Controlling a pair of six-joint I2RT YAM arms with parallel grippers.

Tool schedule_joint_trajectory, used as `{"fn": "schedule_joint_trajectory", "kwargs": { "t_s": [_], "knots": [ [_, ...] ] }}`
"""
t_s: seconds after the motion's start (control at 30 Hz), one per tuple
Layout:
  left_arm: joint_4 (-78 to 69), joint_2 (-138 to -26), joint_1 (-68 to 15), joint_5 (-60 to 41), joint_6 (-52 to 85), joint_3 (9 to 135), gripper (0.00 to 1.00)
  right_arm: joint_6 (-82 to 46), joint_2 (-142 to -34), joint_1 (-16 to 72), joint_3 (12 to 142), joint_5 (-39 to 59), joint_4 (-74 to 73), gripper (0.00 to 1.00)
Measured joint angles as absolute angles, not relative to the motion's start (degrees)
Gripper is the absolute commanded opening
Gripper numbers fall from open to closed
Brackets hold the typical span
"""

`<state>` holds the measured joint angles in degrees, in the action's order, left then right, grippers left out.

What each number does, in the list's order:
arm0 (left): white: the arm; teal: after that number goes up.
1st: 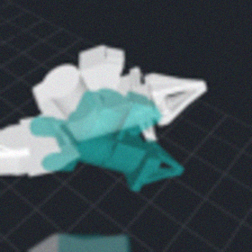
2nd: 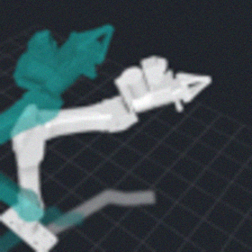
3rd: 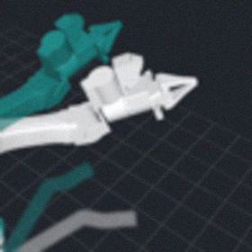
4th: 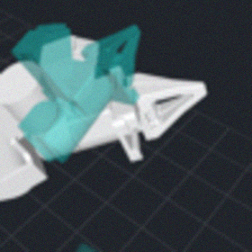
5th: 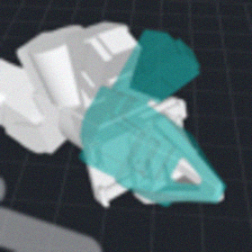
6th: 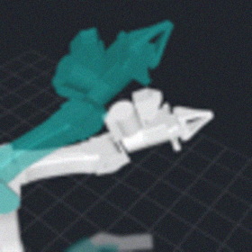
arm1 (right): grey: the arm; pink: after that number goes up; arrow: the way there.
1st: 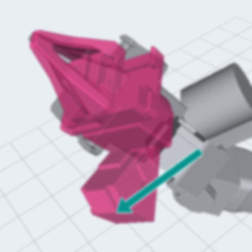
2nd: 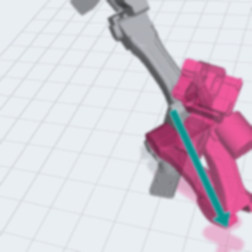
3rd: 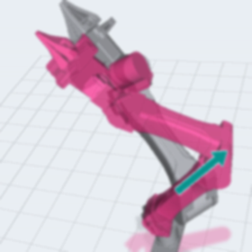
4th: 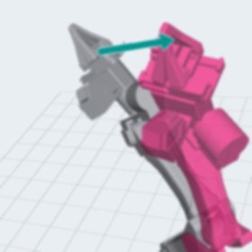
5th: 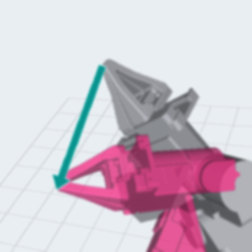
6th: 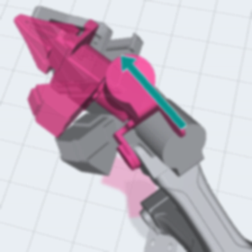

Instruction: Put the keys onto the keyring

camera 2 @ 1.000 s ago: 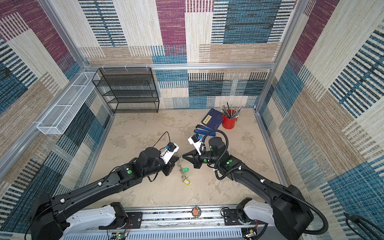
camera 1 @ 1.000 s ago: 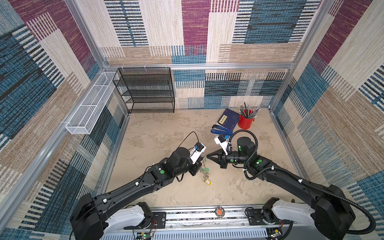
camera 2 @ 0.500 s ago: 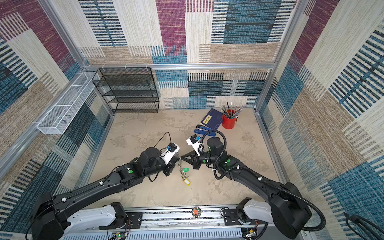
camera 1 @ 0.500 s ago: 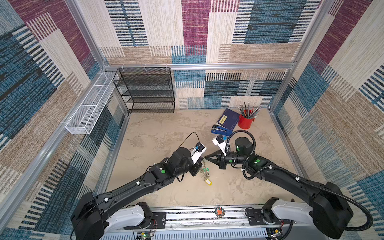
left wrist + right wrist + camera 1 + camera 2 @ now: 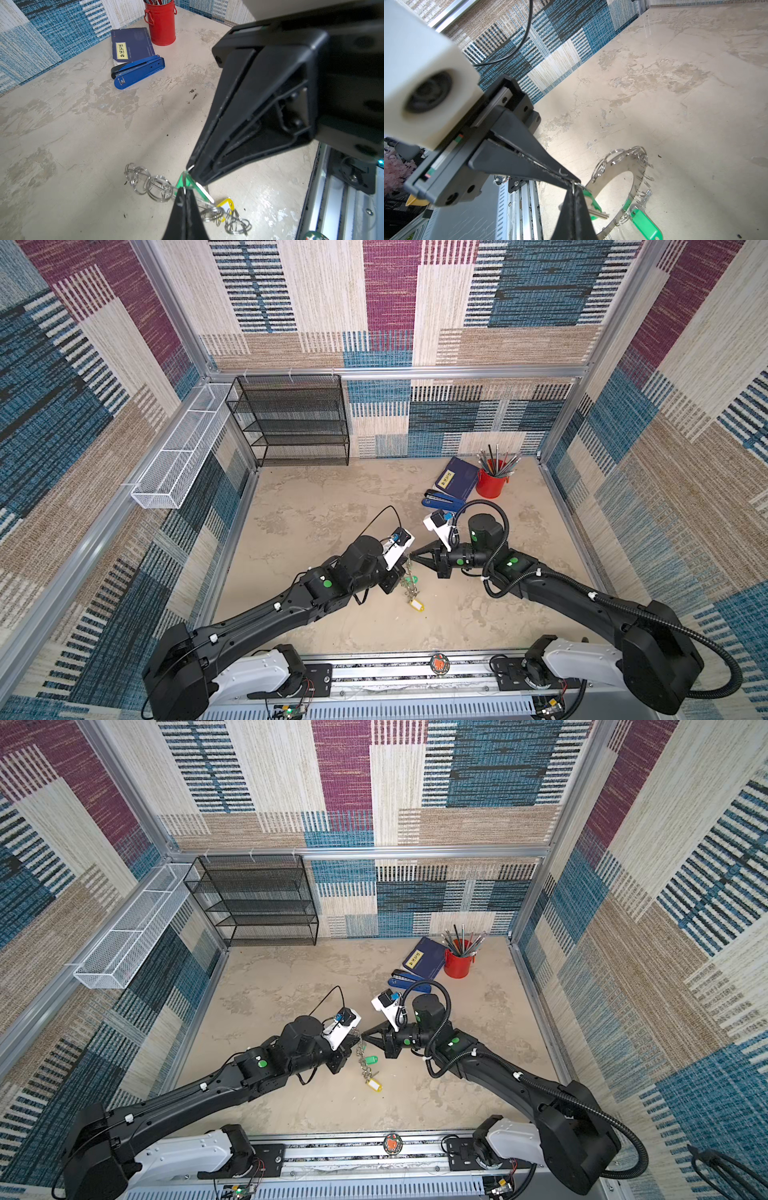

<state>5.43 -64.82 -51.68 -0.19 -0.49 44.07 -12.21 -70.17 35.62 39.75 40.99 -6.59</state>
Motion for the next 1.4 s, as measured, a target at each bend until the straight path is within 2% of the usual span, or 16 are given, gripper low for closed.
{"fn": "schedule_joint_trajectory", "kwargs": {
  "t_s": [1.4],
  "knots": [
    [0.3,-55.8,-53.4,3.3,-4.1,36.3,0.0,-13.3,-74.7,35.3,40.5,45.5,-7.7,0.0]
  ]
}}
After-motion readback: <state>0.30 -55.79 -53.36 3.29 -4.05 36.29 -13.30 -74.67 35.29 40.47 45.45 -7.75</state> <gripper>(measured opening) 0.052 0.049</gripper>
